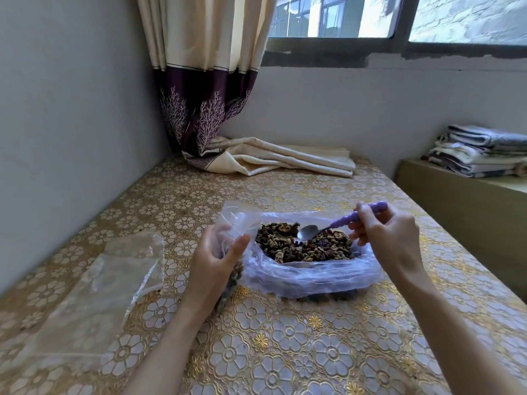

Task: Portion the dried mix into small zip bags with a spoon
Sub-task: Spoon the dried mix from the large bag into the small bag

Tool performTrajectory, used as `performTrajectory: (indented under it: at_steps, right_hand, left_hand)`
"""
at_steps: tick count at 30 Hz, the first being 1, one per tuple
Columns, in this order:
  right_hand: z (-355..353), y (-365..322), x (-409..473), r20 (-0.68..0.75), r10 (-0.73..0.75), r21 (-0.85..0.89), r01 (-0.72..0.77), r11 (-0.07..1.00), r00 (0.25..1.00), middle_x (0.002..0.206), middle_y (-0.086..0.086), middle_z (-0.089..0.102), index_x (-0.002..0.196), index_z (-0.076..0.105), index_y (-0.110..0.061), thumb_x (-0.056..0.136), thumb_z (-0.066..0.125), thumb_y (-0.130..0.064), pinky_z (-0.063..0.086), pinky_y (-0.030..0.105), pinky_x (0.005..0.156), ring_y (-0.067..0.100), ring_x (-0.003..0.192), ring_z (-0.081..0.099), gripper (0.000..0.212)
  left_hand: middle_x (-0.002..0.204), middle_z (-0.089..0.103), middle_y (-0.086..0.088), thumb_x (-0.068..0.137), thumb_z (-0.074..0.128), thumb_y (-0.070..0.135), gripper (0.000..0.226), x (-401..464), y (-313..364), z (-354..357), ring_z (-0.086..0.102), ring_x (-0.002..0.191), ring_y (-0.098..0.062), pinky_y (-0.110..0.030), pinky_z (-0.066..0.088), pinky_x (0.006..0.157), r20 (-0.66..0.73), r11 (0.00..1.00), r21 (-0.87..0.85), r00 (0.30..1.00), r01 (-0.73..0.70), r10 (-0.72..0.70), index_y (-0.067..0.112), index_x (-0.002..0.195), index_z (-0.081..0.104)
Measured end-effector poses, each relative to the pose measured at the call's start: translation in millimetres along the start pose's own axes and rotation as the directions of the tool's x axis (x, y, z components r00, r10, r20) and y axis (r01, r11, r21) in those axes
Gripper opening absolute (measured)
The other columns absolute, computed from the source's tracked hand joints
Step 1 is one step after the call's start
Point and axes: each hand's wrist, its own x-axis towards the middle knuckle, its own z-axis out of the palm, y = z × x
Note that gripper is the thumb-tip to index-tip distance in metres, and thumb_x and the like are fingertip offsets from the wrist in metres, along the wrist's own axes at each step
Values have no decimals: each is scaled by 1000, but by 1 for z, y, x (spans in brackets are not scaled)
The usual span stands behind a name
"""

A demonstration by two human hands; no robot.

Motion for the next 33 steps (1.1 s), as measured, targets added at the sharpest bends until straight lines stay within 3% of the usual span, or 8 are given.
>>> performTrajectory:
  at_steps: [4,7,9,12,17,21,24,33]
  right_hand:
    - [6,4,1,-19,-20,-113,17,993,1000,57,-18,67,70,62,-18,93,55,-20,51,18,51,5,46,62,24]
    - [13,5,1,-6,12,-121,-12,993,1000,58,-11,69,71,62,-16,93,54,-21,53,23,57,6,47,63,24]
    - [17,5,2,19,51,-79,-50,996,999,61,-7,70,75,61,-13,94,53,-20,52,20,52,6,48,63,22]
    - [20,6,5,11,106,-13,-106,994,994,54,-8,67,77,61,-8,94,52,-18,44,12,41,2,44,60,22]
    - [23,12,8,106,307,204,-323,924,946,59,3,71,69,64,-4,96,49,-13,51,17,48,10,50,63,32]
    - [30,10,7,293,408,268,-484,833,865,60,6,71,45,71,-12,95,49,-7,54,17,49,12,52,67,55]
    - [34,9,6,348,451,269,-548,792,822,59,7,70,43,70,-13,94,49,-5,53,16,49,12,53,68,56]
    - [24,9,2,295,513,390,-592,706,806,63,11,71,76,63,3,93,51,-4,52,17,46,14,53,68,22]
  left_hand:
    - [83,59,-30,50,53,87,87,-1,0,1,60,72,-46,-53,50,70,0,1000,-2,1000,10,-10,27,112,49]
    - [84,59,-25,52,54,86,73,0,-2,1,56,66,-31,-40,51,72,2,1000,-11,1000,-9,9,39,107,48]
    - [85,56,-17,53,55,85,65,1,-3,1,49,72,-20,-36,45,73,17,1000,-25,1000,-18,19,45,104,46]
    - [83,57,-25,54,56,84,63,1,-3,2,50,67,-25,-40,50,72,17,1000,-19,1000,-17,18,46,103,45]
    - [89,56,-16,55,57,82,62,2,-4,1,50,78,-17,-29,46,75,17,999,-37,999,-32,32,44,104,46]
    - [85,56,-22,57,57,81,60,1,-3,2,49,73,-20,-40,46,74,15,1000,-22,1000,-15,15,45,104,46]
    - [94,57,-32,55,56,83,67,0,0,3,56,68,-43,-54,49,74,2,1000,14,1000,3,-3,39,105,48]
    - [97,59,-29,51,56,85,77,0,3,3,59,80,-48,-52,50,75,-13,1000,7,1000,20,-20,31,106,49]
